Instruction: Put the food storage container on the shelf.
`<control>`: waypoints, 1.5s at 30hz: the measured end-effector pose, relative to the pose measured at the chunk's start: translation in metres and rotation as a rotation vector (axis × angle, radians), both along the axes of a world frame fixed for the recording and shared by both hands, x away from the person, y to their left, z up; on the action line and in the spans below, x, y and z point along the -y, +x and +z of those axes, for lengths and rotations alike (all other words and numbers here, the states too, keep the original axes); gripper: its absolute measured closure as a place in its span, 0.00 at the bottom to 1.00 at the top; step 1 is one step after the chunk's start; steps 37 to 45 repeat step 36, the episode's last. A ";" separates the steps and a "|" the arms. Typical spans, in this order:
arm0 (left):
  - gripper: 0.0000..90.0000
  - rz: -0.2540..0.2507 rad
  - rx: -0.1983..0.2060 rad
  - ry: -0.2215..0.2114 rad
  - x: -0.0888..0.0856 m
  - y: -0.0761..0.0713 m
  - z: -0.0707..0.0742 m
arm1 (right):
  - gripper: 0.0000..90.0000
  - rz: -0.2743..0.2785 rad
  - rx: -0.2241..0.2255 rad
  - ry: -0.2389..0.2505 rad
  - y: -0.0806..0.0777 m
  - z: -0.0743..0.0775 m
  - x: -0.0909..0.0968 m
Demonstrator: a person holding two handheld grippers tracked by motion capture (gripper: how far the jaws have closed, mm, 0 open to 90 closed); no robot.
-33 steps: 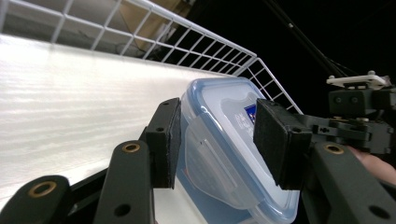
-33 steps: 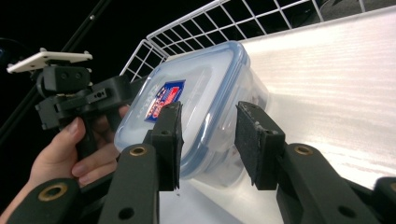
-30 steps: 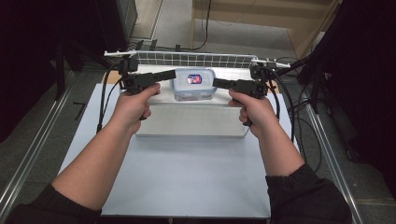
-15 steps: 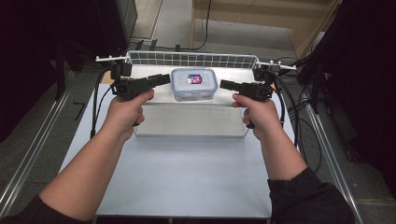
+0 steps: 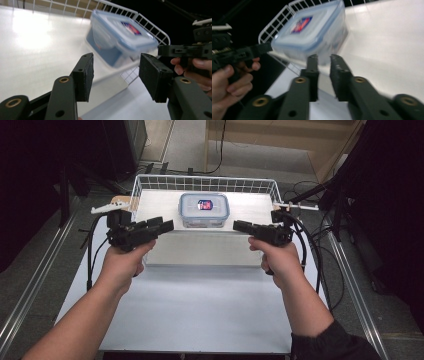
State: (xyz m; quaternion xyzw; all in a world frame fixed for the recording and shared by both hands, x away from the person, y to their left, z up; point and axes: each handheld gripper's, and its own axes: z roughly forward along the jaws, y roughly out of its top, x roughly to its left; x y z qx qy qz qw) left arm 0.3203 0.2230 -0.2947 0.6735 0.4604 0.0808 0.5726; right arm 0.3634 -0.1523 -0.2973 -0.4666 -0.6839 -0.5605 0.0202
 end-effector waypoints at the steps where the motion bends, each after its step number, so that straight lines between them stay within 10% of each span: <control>1: 0.50 -0.010 0.008 0.013 -0.001 -0.007 -0.005 | 0.73 -0.008 0.006 0.001 -0.006 -0.002 0.002; 11: 0.40 0.014 0.061 0.128 -0.014 -0.060 -0.066 | 0.53 -0.097 0.118 -0.161 -0.055 -0.049 0.012; 15: 0.37 0.020 0.049 0.118 -0.020 -0.074 -0.092 | 0.48 -0.119 0.142 -0.199 -0.069 -0.076 0.016; 25: 0.21 0.054 -0.029 0.244 -0.017 -0.098 -0.150 | 0.28 -0.161 0.197 -0.275 -0.106 -0.136 0.018; 31: 0.13 0.021 0.001 0.387 0.003 -0.106 -0.163 | 0.21 -0.192 0.309 -0.345 -0.129 -0.164 0.024; 45: 0.13 0.009 0.010 0.374 0.007 -0.107 -0.162 | 0.21 -0.210 0.305 -0.310 -0.127 -0.163 0.029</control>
